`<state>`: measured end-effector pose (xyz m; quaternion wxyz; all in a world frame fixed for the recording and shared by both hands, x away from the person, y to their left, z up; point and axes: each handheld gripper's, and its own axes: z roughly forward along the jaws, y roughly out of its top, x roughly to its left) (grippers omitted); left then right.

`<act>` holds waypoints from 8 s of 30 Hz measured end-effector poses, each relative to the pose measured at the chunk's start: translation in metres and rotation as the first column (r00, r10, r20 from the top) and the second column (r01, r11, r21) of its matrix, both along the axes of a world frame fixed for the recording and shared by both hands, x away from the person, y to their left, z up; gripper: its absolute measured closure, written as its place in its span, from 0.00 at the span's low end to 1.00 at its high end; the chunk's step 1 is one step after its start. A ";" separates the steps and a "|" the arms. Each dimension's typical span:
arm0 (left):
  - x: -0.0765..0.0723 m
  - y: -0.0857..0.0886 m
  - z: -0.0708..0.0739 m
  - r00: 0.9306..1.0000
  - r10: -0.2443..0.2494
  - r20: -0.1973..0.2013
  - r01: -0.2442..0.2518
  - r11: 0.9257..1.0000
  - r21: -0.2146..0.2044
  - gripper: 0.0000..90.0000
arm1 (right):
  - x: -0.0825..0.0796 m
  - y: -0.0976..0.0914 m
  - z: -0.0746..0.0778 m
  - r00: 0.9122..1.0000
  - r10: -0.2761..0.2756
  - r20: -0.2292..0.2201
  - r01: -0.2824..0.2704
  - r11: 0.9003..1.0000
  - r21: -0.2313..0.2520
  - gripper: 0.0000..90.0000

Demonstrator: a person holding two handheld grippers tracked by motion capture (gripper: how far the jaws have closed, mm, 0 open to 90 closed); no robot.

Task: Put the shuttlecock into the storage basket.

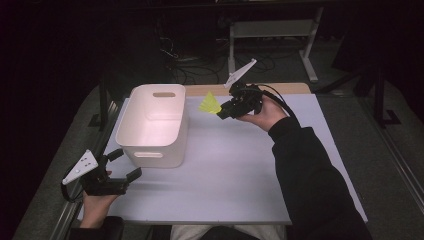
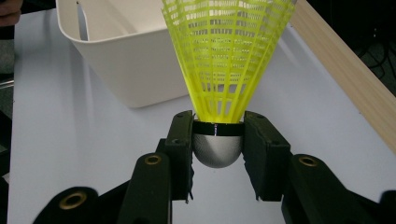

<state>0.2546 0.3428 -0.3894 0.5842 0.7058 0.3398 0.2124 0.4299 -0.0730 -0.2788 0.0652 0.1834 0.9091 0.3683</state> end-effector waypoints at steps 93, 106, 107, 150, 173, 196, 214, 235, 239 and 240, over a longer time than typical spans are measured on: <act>-0.001 0.001 0.000 1.000 -0.001 0.001 0.001 1.000 0.008 0.00 | -0.005 0.125 0.016 0.979 0.202 0.014 -0.203 0.979 0.021 0.70; -0.001 0.001 0.000 1.000 -0.001 0.000 0.001 1.000 0.006 0.00 | -0.005 0.141 0.005 0.975 0.220 -0.003 -0.220 0.975 0.011 0.70; -0.001 0.001 0.000 1.000 0.000 0.000 0.000 1.000 0.006 0.00 | -0.005 0.142 0.003 0.975 0.223 -0.005 -0.223 0.975 0.009 0.70; -0.001 0.001 0.000 1.000 -0.003 -0.004 0.003 1.000 0.002 0.00 | 0.004 0.161 -0.032 0.968 0.228 -0.103 -0.228 0.974 0.015 0.59; -0.001 0.001 0.000 1.000 -0.006 -0.005 0.006 1.000 -0.001 0.00 | 0.001 0.132 -0.016 0.988 0.144 -0.065 -0.142 0.989 0.029 0.16; -0.002 0.000 0.000 1.000 -0.012 -0.007 0.012 1.000 -0.008 0.00 | -0.002 0.096 -0.010 0.997 0.074 -0.020 -0.073 0.996 0.045 0.00; -0.002 0.001 0.000 1.000 0.001 -0.010 -0.001 1.000 0.000 0.00 | -0.003 0.062 -0.018 0.999 0.032 -0.002 -0.031 0.996 0.083 0.00; -0.001 0.000 -0.001 1.000 0.001 -0.015 -0.001 1.000 0.010 0.00 | -0.008 0.028 -0.023 1.000 -0.011 -0.009 0.012 0.995 0.099 0.00; 0.000 0.001 -0.001 1.000 0.002 -0.022 -0.002 1.000 0.018 0.00 | -0.010 0.023 -0.026 1.000 -0.016 -0.008 0.017 0.996 0.089 0.00; 0.000 0.001 -0.001 1.000 0.004 -0.020 -0.004 1.000 0.017 0.00 | -0.011 0.020 -0.028 1.000 -0.021 -0.005 0.021 0.996 0.090 0.00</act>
